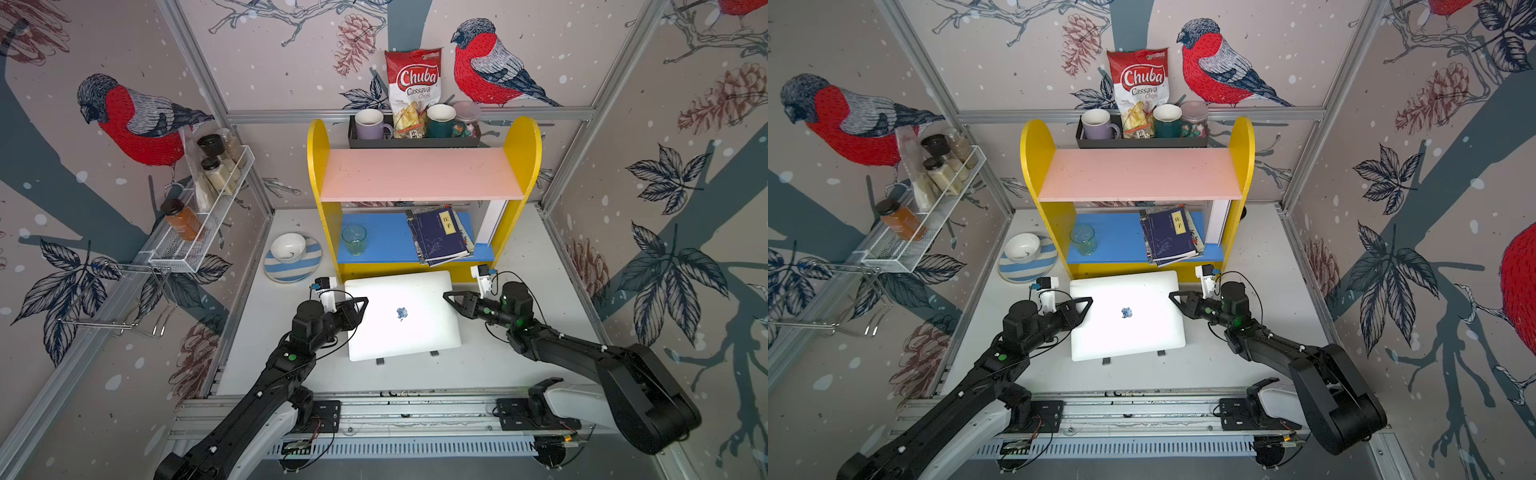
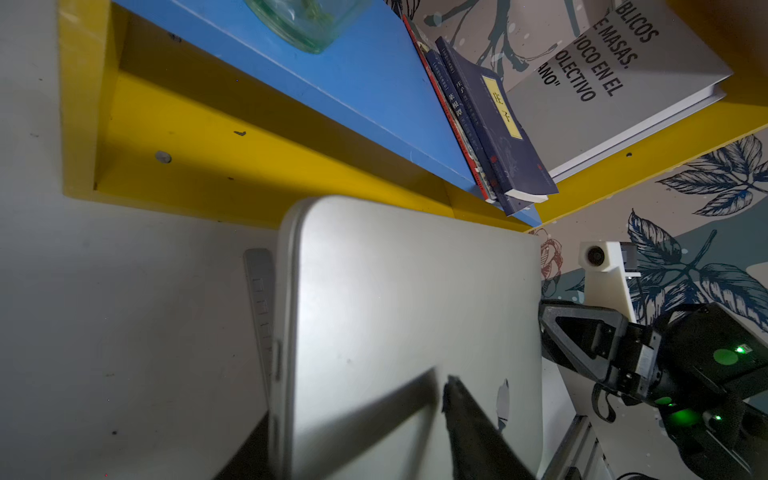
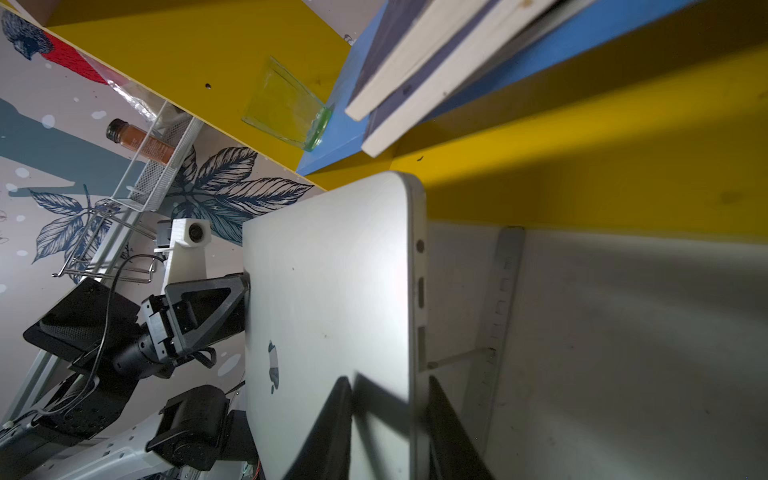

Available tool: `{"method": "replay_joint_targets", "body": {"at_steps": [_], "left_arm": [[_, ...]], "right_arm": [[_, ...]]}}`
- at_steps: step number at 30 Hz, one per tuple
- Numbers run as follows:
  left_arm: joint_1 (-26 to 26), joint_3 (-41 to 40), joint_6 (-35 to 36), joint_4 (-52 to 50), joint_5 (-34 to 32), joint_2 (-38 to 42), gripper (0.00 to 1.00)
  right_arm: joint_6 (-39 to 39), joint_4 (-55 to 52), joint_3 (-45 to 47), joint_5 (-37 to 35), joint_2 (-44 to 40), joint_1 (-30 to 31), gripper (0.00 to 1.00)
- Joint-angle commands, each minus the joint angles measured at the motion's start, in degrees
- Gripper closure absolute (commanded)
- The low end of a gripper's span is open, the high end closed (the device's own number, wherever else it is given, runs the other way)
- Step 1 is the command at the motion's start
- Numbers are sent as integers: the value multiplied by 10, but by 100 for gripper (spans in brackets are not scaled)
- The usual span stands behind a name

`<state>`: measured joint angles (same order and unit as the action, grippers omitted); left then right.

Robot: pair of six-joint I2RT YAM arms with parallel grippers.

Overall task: Close the laptop lid and set it aside
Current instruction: Pick up the laptop from the computer stand.

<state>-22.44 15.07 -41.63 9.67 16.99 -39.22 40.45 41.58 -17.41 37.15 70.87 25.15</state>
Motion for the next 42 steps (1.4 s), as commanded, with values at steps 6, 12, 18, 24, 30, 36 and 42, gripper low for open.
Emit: {"method": "replay_joint_targets", "body": {"at_steps": [6,12,18,24,30,36,42], "left_arm": [[-2,42,-57,86,132,-26,67],[-2,59,-131,179,186,-83,79],[-2,72,-196,242,227,-105,98],[-2,80,-197,182,200,-68,100],[-2,95,-201,151,187,-24,100],[-2,98,-241,179,172,-27,100],[-2,97,-294,250,166,-47,100]], "right_arm": [[23,44,-8,52,-8,8,73],[45,60,-12,61,-12,8,73],[59,55,-13,62,-40,8,72],[79,44,-14,64,-76,10,68],[75,-31,-19,55,-150,10,50],[80,-81,-16,56,-217,10,46],[103,-86,-10,68,-251,10,46]]}}
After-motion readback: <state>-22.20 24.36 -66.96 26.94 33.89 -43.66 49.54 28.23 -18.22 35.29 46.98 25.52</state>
